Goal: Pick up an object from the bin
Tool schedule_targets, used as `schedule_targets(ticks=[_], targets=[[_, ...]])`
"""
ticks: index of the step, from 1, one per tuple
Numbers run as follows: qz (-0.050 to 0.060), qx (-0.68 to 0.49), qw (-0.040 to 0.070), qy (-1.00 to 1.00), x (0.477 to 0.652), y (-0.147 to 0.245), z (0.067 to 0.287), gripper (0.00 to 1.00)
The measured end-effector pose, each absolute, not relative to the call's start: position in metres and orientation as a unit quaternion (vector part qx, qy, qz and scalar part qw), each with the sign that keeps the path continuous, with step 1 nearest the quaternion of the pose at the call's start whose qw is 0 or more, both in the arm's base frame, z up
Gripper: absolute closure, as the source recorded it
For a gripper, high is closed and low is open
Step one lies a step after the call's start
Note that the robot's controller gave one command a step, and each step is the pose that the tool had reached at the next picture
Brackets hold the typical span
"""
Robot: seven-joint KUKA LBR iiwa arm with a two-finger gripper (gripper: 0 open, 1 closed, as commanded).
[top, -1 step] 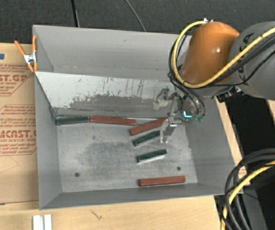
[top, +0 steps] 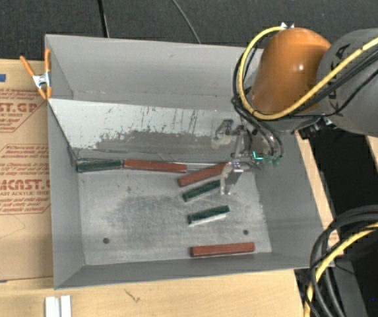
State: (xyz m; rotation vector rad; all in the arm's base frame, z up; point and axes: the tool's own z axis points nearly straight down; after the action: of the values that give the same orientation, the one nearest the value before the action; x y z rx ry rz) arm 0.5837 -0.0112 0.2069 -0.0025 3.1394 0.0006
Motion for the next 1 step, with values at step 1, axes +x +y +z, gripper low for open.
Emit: schedule_targets(ticks=[1], targets=[[0.0, -0.033, 0.004, 0.999, 0.5735, -0.017, 0.1667, 0.0]])
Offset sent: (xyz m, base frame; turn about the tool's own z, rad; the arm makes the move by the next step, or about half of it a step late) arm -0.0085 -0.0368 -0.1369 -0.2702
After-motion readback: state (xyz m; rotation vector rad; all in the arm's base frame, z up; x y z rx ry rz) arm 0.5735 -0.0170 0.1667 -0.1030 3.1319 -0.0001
